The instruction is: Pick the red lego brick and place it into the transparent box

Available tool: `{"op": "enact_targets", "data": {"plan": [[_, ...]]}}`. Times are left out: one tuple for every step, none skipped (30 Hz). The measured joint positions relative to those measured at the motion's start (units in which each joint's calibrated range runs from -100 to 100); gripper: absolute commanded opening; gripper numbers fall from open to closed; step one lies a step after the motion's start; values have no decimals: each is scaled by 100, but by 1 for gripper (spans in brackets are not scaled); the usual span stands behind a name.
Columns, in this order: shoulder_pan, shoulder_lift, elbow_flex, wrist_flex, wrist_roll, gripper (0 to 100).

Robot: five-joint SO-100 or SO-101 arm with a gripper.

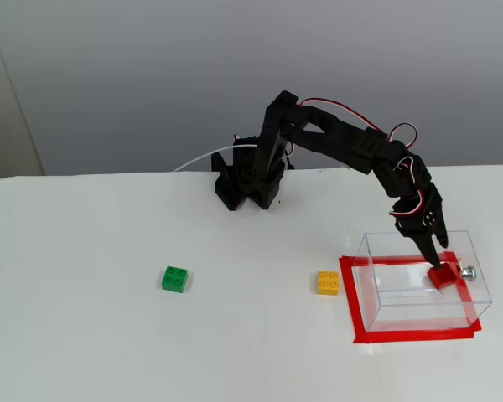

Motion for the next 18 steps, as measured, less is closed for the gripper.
{"op": "enact_targets", "data": {"plan": [[32,0,0,77,0,3],[64,0,-18,137,0,2],[107,-8,-18,171,0,1],[160,-59,-18,189,0,2],[214,-127,-18,197,0,2],[267,-203,-18,214,0,2],[331,-279,-18,231,0,2],[406,-364,-18,257,0,2],[481,-440,-18,291,0,2],[545,-524,-18,334,0,2],[641,-617,-18,386,0,2],[748,-719,-18,471,0,2],[855,-820,-18,540,0,2],[972,-922,-18,608,0,2],[1100,-1023,-18,694,0,2],[1250,-1133,-18,763,0,2],[1389,-1243,-18,831,0,2],[1549,-1345,-26,891,0,2]]}}
